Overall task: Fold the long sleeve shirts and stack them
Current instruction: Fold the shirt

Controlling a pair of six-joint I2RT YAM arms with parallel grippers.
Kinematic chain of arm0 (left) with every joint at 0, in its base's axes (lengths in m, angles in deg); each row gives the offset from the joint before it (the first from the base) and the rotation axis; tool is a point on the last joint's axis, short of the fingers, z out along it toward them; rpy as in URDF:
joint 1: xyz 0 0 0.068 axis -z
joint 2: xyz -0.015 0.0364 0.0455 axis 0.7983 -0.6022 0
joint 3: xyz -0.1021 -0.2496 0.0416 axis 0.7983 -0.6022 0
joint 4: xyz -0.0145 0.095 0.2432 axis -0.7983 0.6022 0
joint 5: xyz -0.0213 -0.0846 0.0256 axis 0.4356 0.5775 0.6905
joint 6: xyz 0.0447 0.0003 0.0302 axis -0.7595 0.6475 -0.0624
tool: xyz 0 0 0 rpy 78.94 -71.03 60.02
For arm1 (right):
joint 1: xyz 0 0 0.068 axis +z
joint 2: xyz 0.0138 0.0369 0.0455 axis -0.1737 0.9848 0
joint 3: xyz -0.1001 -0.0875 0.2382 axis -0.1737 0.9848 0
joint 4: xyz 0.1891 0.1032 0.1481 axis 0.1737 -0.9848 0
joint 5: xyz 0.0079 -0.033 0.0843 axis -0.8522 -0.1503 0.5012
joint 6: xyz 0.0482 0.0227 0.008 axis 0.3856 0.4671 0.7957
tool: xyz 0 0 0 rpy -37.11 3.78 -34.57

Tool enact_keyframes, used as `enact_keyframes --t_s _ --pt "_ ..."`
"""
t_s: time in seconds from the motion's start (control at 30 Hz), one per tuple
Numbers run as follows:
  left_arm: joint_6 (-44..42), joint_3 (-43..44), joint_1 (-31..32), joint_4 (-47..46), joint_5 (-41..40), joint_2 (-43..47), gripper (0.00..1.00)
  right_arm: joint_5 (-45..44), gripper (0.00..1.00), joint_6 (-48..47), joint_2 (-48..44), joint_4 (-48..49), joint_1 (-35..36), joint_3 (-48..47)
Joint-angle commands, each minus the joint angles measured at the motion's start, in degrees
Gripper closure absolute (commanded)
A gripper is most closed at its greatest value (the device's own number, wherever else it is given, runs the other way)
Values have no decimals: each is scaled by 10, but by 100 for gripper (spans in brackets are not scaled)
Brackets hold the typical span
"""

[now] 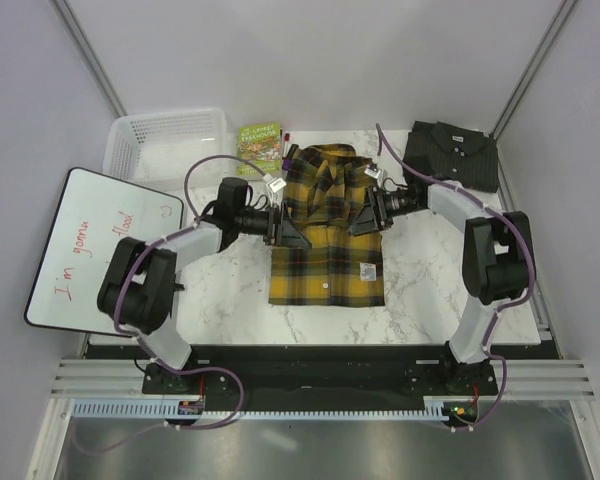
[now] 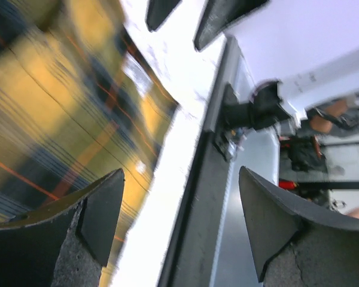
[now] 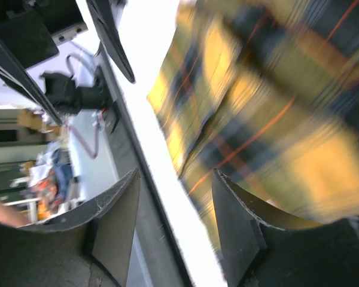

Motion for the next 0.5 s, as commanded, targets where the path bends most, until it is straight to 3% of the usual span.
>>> enact_keyframes --t_s 0.0,0.13,0.27,0.47 --pt "-27 80 0 9 -43 -120 18 -54 43 14 108 55 19 -72" --pt "-13 108 -10 6 -84 -190 21 -71 46 31 194 89 23 -132" --pt "8 97 -31 5 -98 -229 23 -116 47 3 227 87 23 -133" --pt "33 6 -30 -6 -74 -170 23 -109 47 23 199 86 34 -47"
